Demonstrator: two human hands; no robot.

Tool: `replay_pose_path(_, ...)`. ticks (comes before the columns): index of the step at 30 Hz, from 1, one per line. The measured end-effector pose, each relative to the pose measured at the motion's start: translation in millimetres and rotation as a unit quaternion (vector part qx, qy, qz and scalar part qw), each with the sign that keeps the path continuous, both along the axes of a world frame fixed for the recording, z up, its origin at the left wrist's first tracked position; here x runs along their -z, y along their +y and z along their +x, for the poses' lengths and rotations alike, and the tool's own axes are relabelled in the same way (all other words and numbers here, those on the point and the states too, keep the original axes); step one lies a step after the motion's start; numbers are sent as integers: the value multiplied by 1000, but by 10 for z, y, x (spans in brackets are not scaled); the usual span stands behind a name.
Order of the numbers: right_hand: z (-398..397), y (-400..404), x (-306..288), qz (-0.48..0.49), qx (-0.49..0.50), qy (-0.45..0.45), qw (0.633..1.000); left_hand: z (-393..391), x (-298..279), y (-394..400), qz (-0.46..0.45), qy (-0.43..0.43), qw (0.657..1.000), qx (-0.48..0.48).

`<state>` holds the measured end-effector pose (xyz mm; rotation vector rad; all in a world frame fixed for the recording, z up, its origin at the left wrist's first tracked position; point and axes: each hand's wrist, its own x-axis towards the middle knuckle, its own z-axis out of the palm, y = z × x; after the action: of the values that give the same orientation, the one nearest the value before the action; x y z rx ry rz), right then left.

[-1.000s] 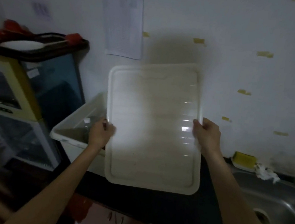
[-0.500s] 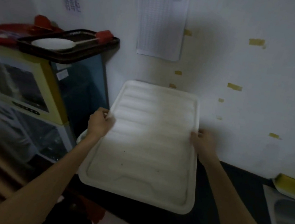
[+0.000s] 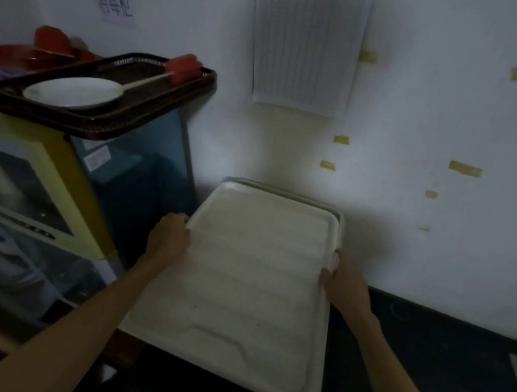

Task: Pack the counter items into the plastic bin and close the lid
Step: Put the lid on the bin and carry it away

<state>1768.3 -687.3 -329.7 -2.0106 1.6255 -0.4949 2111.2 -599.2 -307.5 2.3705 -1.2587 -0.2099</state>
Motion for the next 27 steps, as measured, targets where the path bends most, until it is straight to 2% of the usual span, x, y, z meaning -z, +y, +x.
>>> replay_pose_path(10, 236, 10, 5, -37, 98, 65, 992, 287, 228, -375, 35, -90, 987, 127)
replay_pose_path(20, 331, -115, -44, -20, 116, 115, 986, 447, 241, -540, 37, -62, 982, 177)
replay_pose_path(27, 328, -101, 41, -32, 125, 101, 987, 469, 297, -566, 48, -58, 983, 168)
